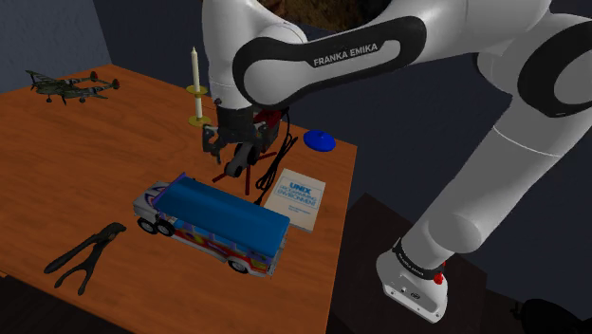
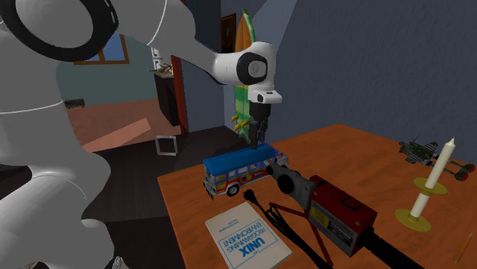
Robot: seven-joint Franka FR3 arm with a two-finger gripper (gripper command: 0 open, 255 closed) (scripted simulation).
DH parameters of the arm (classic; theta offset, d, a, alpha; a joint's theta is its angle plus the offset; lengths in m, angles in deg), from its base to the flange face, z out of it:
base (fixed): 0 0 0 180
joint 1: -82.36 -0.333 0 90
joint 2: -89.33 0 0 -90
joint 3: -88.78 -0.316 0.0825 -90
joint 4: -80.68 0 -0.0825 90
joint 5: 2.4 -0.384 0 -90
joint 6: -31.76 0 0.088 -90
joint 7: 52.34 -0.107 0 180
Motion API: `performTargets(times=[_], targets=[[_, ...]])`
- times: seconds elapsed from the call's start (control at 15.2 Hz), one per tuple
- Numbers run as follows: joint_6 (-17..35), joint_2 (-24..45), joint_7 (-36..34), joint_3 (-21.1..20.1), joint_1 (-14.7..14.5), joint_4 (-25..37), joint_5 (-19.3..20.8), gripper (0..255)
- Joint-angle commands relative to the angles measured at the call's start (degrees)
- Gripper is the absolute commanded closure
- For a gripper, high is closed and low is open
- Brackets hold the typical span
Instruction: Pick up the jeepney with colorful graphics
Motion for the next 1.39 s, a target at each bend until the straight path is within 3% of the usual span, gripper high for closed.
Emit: performTargets(times=[0.0, 0.59, 1.25, 1.32], targets=[[0.4, 5.5, -5.1, -0.3, -1.1, 4.0, 2.9, 0], [-5.0, 29.5, -20.7, 3.8, -11.0, 30.7, 12.0, 0], [-0.3, 31.2, -21.5, 4.5, -11.0, 27.5, 13.0, 0], [-0.3, 31.2, -21.4, 4.5, -11.0, 27.5, 13.0, 255]])
